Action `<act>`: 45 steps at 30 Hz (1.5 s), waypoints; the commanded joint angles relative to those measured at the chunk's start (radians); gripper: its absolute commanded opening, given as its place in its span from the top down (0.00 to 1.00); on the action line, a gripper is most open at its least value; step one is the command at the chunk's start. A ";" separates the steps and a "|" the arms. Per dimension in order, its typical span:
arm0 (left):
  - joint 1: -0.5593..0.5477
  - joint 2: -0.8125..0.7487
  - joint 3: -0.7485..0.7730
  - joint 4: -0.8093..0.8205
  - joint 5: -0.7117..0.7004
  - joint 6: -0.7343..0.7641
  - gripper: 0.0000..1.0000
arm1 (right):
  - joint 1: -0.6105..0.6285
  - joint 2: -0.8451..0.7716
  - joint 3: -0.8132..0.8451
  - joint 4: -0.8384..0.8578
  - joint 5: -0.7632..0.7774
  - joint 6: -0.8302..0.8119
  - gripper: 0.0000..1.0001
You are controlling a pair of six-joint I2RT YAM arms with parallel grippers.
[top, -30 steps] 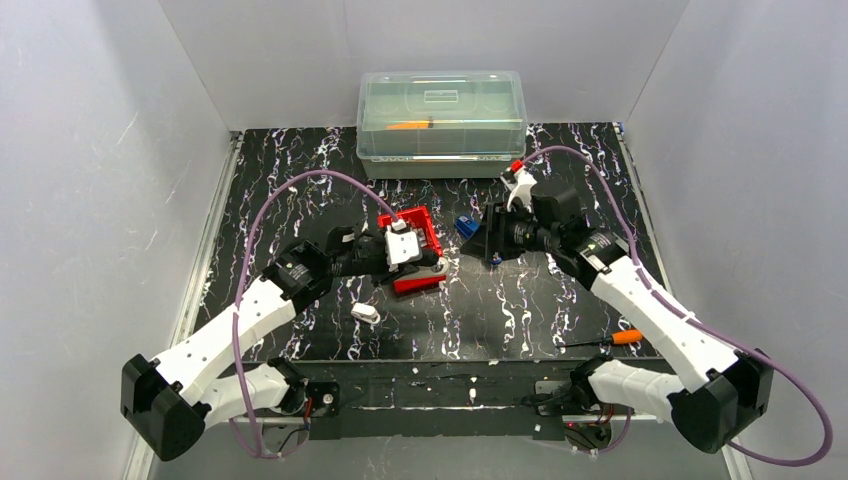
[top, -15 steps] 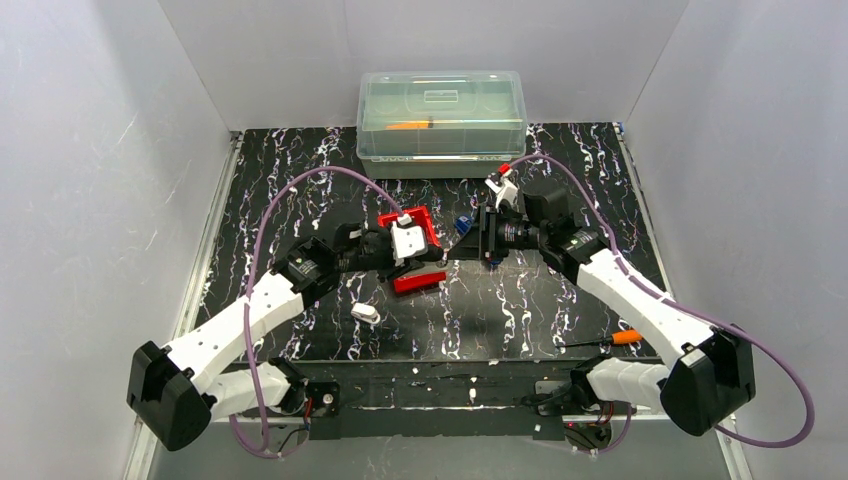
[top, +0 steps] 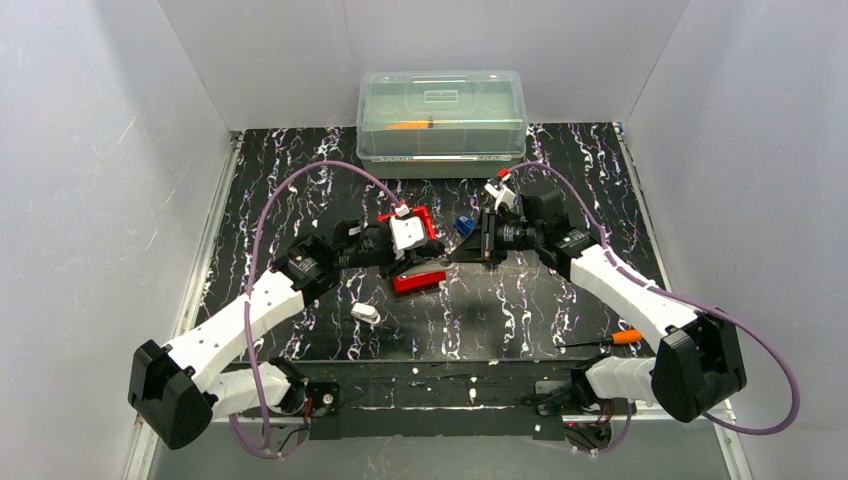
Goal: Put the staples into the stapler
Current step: Open the stapler at the center of the board.
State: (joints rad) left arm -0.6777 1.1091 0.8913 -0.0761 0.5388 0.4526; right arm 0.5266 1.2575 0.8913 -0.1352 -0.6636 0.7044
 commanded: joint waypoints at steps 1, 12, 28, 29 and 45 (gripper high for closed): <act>-0.004 -0.028 0.070 0.122 0.045 -0.054 1.00 | -0.014 -0.021 -0.015 0.038 -0.029 -0.004 0.92; -0.003 -0.172 0.007 -0.012 -0.012 -0.045 1.00 | -0.112 -0.120 -0.143 -0.188 0.030 -0.102 0.99; -0.003 -0.256 -0.204 -0.103 -0.013 0.083 1.00 | -0.114 -0.171 -0.242 -0.333 0.192 -0.185 0.99; -0.002 -0.251 -0.212 -0.103 -0.018 0.094 1.00 | -0.114 -0.167 -0.249 -0.333 0.196 -0.188 0.99; 0.032 -0.210 -0.302 -0.089 -0.050 0.170 1.00 | -0.114 -0.172 -0.384 -0.251 0.326 -0.180 0.99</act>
State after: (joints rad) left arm -0.6666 0.9138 0.5762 -0.2184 0.5064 0.5713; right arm 0.4213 1.0904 0.5388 -0.2932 -0.5716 0.5636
